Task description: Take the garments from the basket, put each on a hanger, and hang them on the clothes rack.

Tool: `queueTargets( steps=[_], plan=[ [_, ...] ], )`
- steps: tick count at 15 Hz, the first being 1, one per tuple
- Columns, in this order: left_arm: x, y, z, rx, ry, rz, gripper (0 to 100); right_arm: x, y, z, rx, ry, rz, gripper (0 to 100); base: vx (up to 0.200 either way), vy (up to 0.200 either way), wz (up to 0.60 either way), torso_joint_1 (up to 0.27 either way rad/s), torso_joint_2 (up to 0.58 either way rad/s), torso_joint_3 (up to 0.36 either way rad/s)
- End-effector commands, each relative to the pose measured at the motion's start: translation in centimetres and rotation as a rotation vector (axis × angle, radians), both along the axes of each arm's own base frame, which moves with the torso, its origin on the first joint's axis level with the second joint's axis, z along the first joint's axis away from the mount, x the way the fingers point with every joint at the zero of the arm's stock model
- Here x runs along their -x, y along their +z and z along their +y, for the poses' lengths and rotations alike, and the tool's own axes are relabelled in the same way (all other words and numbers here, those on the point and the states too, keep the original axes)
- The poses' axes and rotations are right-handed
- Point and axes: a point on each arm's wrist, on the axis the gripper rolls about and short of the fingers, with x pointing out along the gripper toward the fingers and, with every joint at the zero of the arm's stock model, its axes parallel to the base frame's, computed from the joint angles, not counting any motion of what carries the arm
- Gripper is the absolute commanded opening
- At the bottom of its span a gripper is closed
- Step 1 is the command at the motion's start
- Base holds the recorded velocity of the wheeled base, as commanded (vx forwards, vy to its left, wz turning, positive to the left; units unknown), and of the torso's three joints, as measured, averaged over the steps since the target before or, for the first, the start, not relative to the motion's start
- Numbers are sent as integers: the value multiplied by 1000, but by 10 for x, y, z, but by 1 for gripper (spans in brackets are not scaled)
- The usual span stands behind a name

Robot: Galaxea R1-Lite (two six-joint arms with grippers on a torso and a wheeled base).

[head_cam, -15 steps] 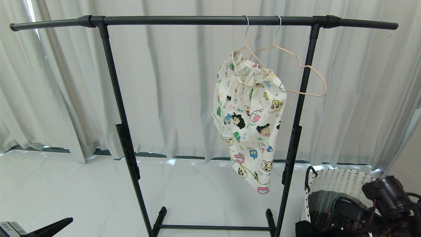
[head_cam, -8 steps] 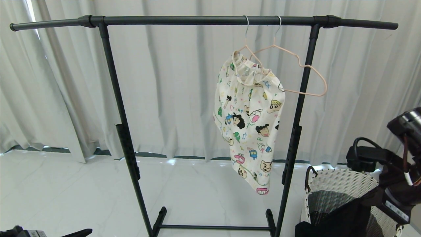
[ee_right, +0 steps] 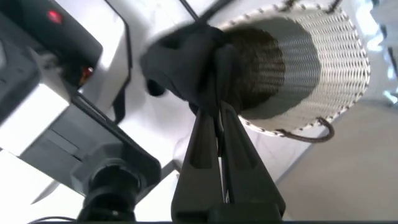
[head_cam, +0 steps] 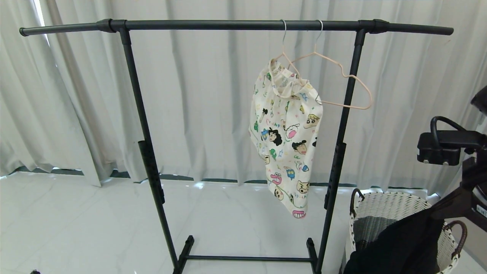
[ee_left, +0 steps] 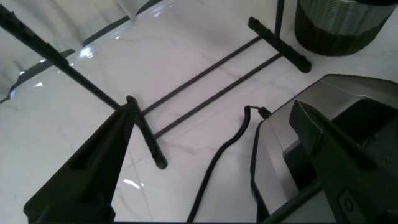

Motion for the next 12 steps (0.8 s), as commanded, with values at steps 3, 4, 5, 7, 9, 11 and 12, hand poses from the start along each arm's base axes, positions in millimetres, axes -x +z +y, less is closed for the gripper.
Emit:
queueTargets(
  steps=[3,4,5,7,9,11,12],
  plan=[
    [1,2,0,9,-2,-14,100,-2,1,35,-16,124,-14,0,-200,0,0,-2,4,1],
    [1,1,0,9,-5,-10,100,-4,2,40,-16,138,-14,0,-200,0,0,-2,7,-2],
    [1,2,0,16,-4,-10,100,-7,3,46,-18,152,-16,0,-200,0,0,2,-2,-2],
    [1,1,0,25,-21,-4,100,-12,3,57,-37,150,-10,0,0,0,0,0,0,0],
    [1,2,-2,48,-73,5,100,-15,6,71,-66,146,-3,0,0,0,0,0,0,0],
    [-7,10,-6,69,-96,18,100,-21,9,84,-99,177,1,0,0,0,0,0,0,0],
    [-16,25,-10,99,-89,0,100,-25,10,91,-121,197,9,0,0,0,0,0,0,0]
  ],
)
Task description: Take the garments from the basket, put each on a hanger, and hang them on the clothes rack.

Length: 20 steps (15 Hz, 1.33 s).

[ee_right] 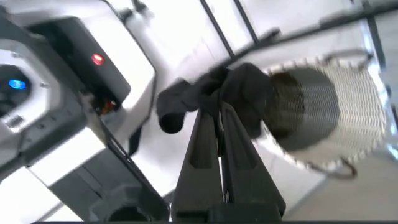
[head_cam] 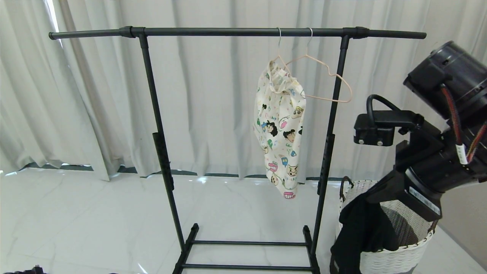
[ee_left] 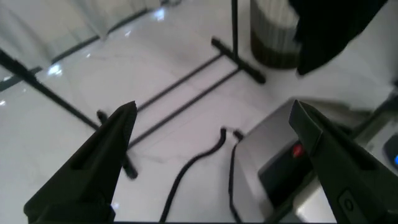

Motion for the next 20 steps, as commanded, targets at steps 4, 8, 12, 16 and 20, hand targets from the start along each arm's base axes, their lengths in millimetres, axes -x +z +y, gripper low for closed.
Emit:
queueTargets(
  steps=[4,8,12,16,20],
  plan=[
    [-69,80,-43,166,-35,-6,100,-24,-3,43,-35,77,15,0,0,0,0,0,0,0],
    [-104,120,-103,285,-156,44,100,-28,8,56,-101,104,-3,0,0,0,0,0,0,0],
    [-136,92,-166,242,-177,155,100,-21,17,64,-148,120,-5,0,0,0,0,0,0,0],
    [-136,60,-207,167,-135,147,100,-8,23,67,-178,121,5,0,0,0,0,0,0,0],
    [-142,59,-214,217,-82,197,100,-5,27,65,-189,116,2,0,0,0,0,0,0,0]
  ],
)
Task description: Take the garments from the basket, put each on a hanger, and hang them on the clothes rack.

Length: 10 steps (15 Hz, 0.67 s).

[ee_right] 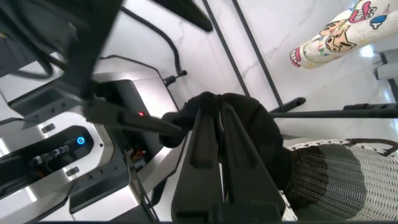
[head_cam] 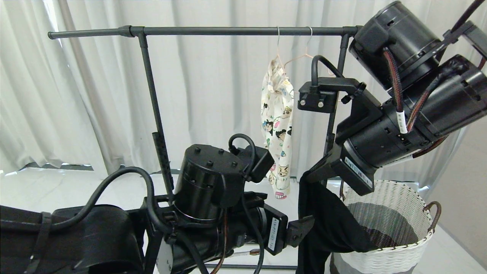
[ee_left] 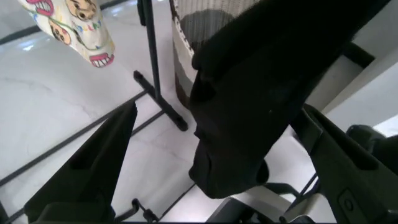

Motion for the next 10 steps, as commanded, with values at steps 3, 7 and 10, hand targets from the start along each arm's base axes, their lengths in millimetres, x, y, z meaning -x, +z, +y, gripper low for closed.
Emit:
queueTargets(
  steps=[3,7,10],
  plan=[
    [-6,-16,-8,-48,31,22,100,2,3,-2,-9,1,-7,0,0,0,0,0,0,0],
    [-9,-35,-8,-86,120,75,100,4,5,-4,-15,1,-12,0,0,0,0,0,0,0],
    [-2,-49,2,-141,145,99,100,6,9,-8,-22,-2,-20,0,0,0,0,0,0,0]
  ],
)
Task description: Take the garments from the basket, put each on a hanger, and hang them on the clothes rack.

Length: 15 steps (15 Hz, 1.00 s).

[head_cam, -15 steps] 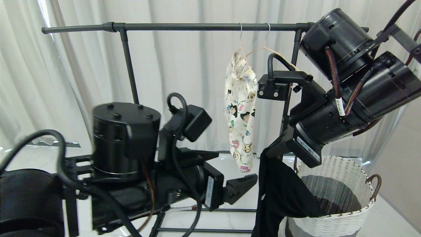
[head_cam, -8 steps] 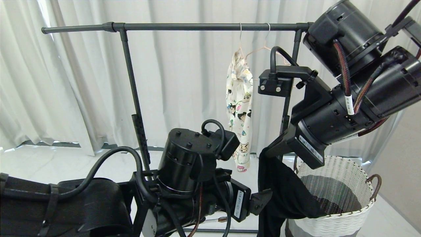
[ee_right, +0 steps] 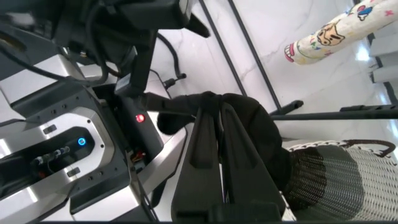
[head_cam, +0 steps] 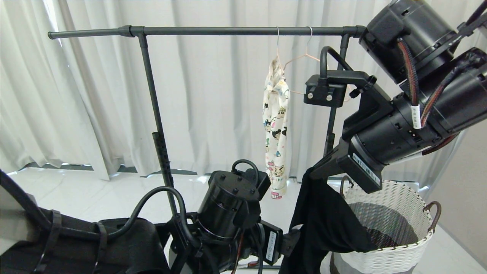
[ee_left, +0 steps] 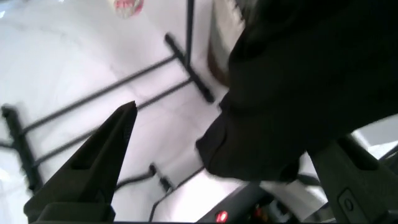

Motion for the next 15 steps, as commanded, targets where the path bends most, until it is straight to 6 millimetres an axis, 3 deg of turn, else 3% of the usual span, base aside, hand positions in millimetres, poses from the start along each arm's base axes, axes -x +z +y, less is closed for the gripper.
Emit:
queueTargets(
  steps=[1,7,10,11,15],
  plan=[
    [5,-11,7,-42,15,22,100,3,4,-3,-10,1,-8,0,0,0,0,0,0,0],
    [11,-33,2,-106,-10,70,100,10,9,-6,-29,18,-14,0,0,0,0,0,0,0],
    [11,-34,3,-110,-10,74,100,12,11,-8,-35,19,-18,0,0,0,0,0,0,0],
    [11,-36,2,-114,-10,78,0,12,11,-8,-37,20,-15,0,0,0,0,0,0,0],
    [12,-41,5,-138,1,80,0,13,12,-10,-48,8,-2,0,0,0,0,0,0,0]
  ],
)
